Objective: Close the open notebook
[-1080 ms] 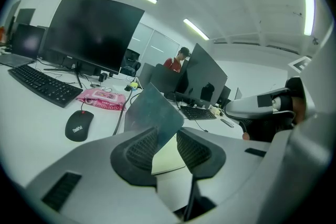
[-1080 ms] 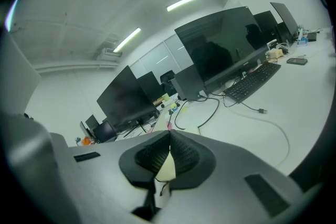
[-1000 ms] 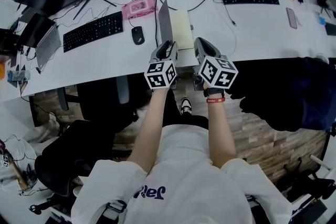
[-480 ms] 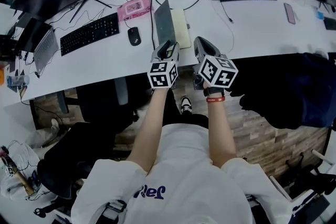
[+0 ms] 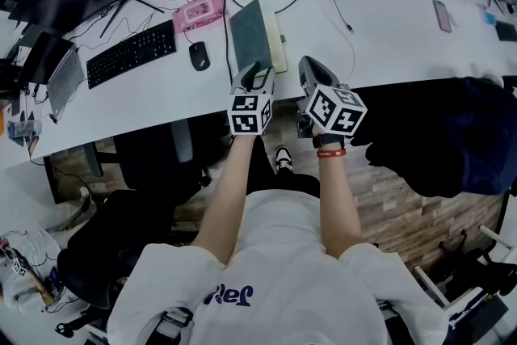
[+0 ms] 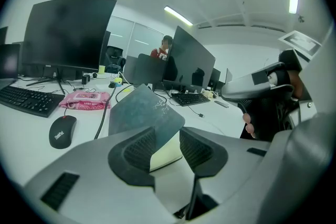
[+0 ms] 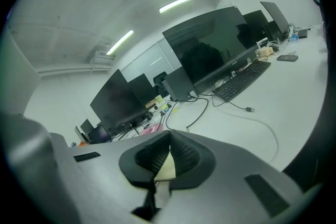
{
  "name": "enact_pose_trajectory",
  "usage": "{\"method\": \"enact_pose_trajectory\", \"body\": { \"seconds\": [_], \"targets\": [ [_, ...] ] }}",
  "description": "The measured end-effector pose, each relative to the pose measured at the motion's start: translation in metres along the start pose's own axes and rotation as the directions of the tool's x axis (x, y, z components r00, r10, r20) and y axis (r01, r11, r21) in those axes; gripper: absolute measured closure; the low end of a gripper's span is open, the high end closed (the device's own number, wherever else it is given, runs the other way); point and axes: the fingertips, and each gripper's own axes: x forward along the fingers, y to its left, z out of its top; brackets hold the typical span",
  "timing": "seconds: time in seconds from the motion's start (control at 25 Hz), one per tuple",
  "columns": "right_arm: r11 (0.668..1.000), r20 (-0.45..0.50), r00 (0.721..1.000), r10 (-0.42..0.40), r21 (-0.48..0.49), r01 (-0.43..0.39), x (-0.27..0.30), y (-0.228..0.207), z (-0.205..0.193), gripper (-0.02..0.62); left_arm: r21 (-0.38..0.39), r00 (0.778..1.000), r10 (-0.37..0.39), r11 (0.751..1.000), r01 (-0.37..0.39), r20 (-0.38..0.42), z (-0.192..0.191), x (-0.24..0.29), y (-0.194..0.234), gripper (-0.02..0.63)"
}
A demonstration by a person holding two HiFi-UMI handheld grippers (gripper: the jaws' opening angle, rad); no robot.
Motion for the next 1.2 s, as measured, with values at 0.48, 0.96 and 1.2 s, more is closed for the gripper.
{"method": "enact_pose_trajectory", "body": {
  "seconds": [0.48, 0.96, 1.2],
  "targets": [
    [1.000, -0.010, 1.000, -0.009, 0.009, 0.009, 0.002, -0.012, -0.003, 0.580, 0.053, 0.999, -0.001, 0.999, 0.003, -0.034, -0.008, 0.012, -0.007, 0.446],
    [1.000, -0.019, 0.999, -0.026, 0.010, 0.026, 0.001, -0.020, -0.009, 0.580, 0.112, 0.998, 0.000, 0.994, 0.008, -0.070, -0.020, 0.024, -0.011, 0.442],
    [0.999, -0.016, 0.999, -0.047, 0.010, 0.047, -0.002, -0.029, -0.009, 0.581, 0.148, 0.997, 0.024, 0.989, -0.012, -0.076, -0.025, 0.029, -0.011, 0.440]
  ]
}}
